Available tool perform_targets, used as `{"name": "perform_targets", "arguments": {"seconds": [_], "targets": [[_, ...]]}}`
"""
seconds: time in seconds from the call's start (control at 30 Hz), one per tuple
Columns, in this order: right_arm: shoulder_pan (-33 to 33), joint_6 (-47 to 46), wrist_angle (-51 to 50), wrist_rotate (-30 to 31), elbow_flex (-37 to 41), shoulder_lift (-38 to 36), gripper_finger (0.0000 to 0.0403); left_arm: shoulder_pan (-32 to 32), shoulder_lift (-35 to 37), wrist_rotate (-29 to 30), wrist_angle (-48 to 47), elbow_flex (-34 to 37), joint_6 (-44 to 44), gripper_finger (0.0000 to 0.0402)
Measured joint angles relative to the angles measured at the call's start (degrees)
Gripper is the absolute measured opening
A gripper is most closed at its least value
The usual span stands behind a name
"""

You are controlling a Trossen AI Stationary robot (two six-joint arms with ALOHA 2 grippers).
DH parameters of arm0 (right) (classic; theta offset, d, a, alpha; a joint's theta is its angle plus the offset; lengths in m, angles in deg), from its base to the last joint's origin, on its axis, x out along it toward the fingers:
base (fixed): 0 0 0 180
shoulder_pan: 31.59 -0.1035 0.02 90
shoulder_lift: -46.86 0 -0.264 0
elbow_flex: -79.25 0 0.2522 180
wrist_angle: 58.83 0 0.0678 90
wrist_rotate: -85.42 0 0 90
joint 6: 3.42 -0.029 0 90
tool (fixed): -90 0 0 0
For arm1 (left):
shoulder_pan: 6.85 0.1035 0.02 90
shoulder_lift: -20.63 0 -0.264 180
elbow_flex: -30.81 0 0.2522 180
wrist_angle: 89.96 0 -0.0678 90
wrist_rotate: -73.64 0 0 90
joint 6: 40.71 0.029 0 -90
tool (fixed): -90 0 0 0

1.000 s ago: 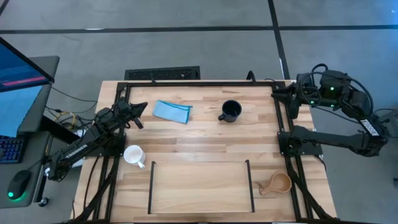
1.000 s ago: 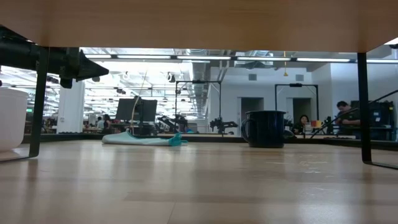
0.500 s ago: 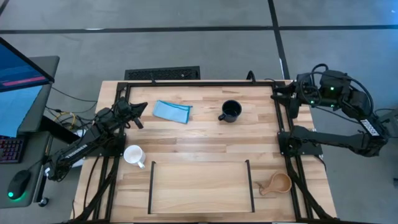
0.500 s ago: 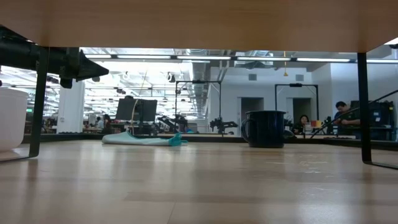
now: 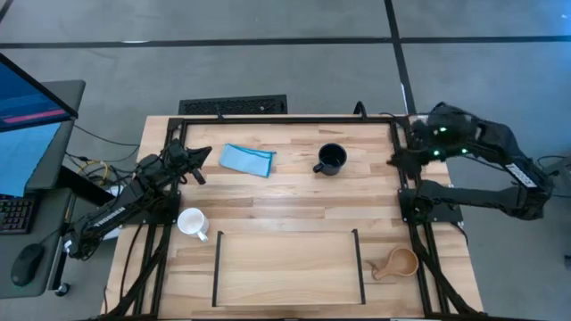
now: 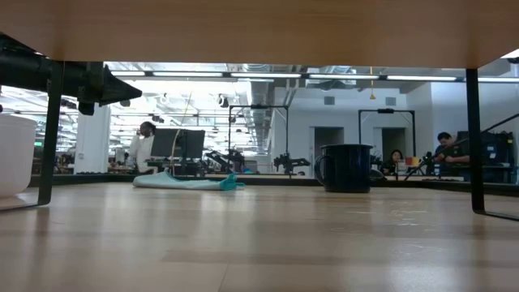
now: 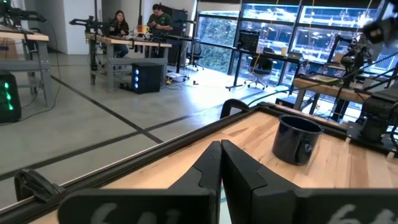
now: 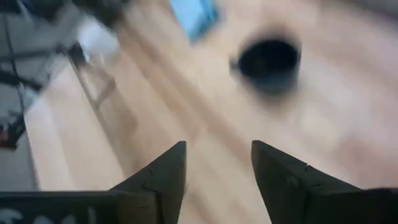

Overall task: Stack small to large cups/mugs on shelf
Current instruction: Put the wooden brown mug on the shelf

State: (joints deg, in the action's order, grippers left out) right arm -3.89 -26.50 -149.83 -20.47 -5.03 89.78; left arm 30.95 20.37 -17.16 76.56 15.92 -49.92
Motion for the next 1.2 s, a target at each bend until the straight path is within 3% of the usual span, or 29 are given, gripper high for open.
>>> {"name": "perform_targets", "arguments": {"seconds": [0.17, 0.33, 0.7, 0.97, 1.2], "targets": [[-0.48, -0.99, -9.41, -4.86, 0.0, 3.54, 0.0182, 0.01, 0.0, 0.0, 0.0, 0.0, 0.0, 0.0], [-4.96, -0.99, -10.11, -4.95, 0.0, 5.86, 0.0162, 0.02, 0.01, 0.0, 0.0, 0.0, 0.0, 0.0], [-27.42, -13.01, -3.69, -4.74, 0.0, 11.58, 0.0118, 0.0, -0.01, -0.02, 0.0, 0.0, 0.0, 0.0], [-47.61, -31.05, -3.64, 1.65, 0.0, 16.03, 0.0103, 0.0, 0.0, -0.02, 0.0, 0.0, 0.0, 0.0], [-65.31, -52.54, -2.92, 17.57, 0.14, 16.39, 0.0103, 0.02, -0.01, -0.02, 0.02, 0.0, 0.0, 0.0]]}}
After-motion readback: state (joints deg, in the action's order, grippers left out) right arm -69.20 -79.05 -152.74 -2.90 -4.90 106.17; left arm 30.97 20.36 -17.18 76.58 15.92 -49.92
